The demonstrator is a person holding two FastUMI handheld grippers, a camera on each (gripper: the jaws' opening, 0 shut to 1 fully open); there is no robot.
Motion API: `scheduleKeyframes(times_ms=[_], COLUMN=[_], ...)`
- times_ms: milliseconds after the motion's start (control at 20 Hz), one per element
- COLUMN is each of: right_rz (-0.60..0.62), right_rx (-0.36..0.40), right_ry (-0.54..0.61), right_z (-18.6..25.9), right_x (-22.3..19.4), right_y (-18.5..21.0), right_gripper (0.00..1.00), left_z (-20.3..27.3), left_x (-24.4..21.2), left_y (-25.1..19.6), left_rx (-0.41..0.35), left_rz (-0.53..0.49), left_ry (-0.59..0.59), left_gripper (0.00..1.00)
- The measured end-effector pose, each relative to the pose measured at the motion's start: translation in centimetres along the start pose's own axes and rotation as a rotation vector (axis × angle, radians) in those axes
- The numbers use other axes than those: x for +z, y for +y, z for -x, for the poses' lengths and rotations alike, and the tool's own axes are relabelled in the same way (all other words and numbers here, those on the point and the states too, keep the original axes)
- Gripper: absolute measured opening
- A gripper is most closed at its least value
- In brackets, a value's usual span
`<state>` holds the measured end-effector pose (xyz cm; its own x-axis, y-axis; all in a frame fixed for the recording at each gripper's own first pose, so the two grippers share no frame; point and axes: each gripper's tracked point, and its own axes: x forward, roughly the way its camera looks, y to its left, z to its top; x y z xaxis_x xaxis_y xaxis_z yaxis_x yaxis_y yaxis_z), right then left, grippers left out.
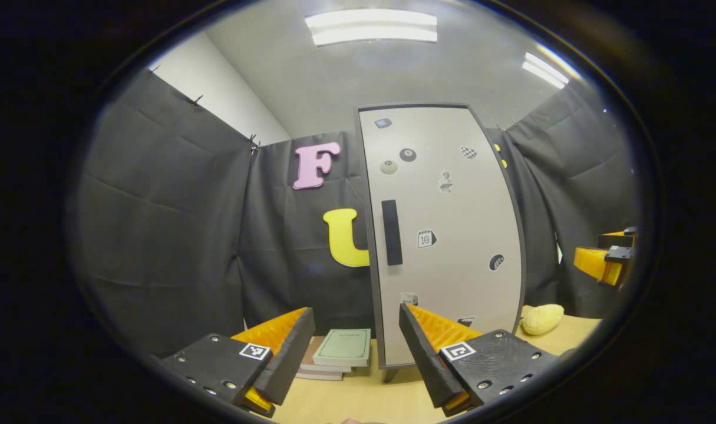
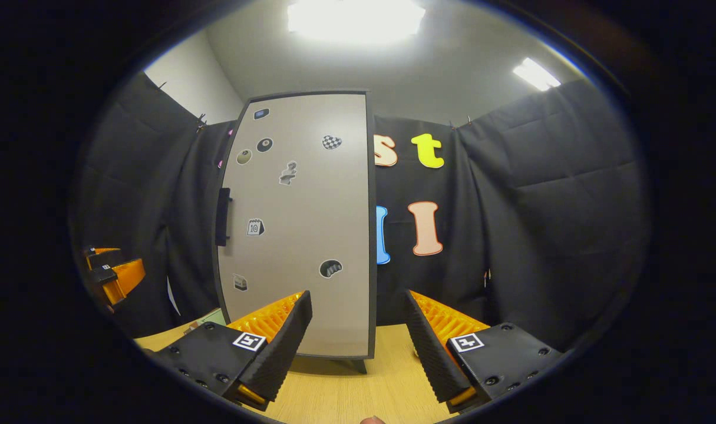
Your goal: Open the cabinet door with the right hand, grasp the bottle in the cabinet with the left hand and place it on the coaster, then close the cabinet door with the right hand.
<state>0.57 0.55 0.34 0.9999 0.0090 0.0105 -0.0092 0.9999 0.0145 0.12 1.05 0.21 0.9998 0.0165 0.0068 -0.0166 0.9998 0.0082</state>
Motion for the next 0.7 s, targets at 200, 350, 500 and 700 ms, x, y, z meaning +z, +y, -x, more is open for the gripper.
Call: scheduleKeyframes(times_ms=[200, 350, 500, 700], right_rz=[-0.002, -0.005, -0.002, -0.007], right_rx=[0.007, 0.020, 0.038, 0.076], right_ry=[-0.001, -0.004, -0.014, -0.024], right_z=[-0.1, -0.3, -0.7, -1.6], right_x=[0.4, 0.8, 1.3, 2.2], right_y=[0.3, 0.9, 1.6, 3.2], right_gripper=[0.98, 0.98, 0.98, 0.97], left_z=[0.4, 0.7, 1.3, 1.9], left_x=[0.1, 0.5, 0.6, 0.8], left_y=[0.6, 1.4, 2.9, 5.6], left_rx=[0.006, 0.019, 0.041, 0.084], left_rz=[0.001, -0.003, -0.009, -0.018], left_ry=[-0.001, -0.005, -0.006, -0.006], left_gripper=[0.89, 0.89, 0.89, 0.87])
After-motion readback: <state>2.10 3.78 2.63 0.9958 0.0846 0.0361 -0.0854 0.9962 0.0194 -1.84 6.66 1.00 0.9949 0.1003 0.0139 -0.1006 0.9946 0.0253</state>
